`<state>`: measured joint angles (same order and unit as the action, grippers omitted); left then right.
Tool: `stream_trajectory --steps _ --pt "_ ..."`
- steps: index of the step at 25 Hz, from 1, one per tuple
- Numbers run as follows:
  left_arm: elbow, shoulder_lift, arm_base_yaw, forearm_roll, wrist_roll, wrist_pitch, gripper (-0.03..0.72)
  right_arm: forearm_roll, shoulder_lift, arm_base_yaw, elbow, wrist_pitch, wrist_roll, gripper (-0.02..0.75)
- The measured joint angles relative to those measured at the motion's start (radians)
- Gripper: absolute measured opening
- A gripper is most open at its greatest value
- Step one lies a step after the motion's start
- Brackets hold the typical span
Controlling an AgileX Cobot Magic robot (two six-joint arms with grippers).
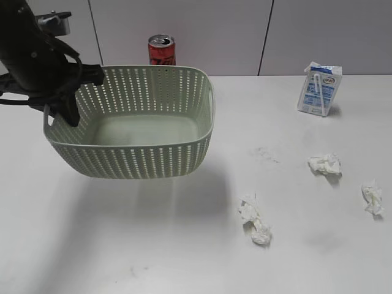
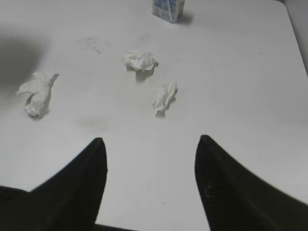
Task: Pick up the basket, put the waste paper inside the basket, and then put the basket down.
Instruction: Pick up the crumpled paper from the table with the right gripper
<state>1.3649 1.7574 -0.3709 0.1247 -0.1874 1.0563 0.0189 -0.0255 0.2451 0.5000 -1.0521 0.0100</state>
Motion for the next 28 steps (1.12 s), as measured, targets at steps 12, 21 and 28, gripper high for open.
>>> stream_trajectory --steps 12,21,28 --pt "0.0 0.0 0.0 -0.001 0.0 0.0 0.0 0.0 -0.729 0.0 0.117 0.111 0.192 0.599" --pt "0.0 0.0 0.0 -0.006 0.0 0.001 0.0 0.02 -1.399 -0.049 0.328 0.215 0.203 0.618" --pt "0.0 0.0 0.0 -0.007 0.0 0.002 0.0 0.025 -1.676 -0.14 0.415 0.264 0.159 0.592"
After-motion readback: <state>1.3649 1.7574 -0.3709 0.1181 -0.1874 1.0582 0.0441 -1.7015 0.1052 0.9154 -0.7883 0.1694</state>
